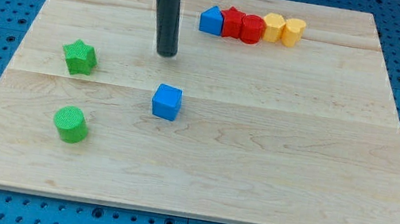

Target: Move blue cube into the group of blocks

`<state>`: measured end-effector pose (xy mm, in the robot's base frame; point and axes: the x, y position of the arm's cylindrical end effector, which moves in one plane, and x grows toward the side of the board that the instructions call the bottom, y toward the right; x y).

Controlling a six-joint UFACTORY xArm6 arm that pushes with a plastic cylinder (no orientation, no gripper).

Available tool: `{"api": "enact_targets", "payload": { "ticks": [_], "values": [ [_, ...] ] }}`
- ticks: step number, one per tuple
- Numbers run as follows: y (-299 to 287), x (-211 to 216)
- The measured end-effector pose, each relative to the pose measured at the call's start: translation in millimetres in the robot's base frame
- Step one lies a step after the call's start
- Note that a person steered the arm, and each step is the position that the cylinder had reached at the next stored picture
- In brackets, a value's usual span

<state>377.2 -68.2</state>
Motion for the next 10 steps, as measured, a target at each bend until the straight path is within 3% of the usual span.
{"api": "enact_targets", "payload": {
  "ticks": [2,5,7,9,10],
  "values": [
    [-8,9],
    [-32,72],
    [1,50],
    [-21,109],
    [-21,110]
  ]
}}
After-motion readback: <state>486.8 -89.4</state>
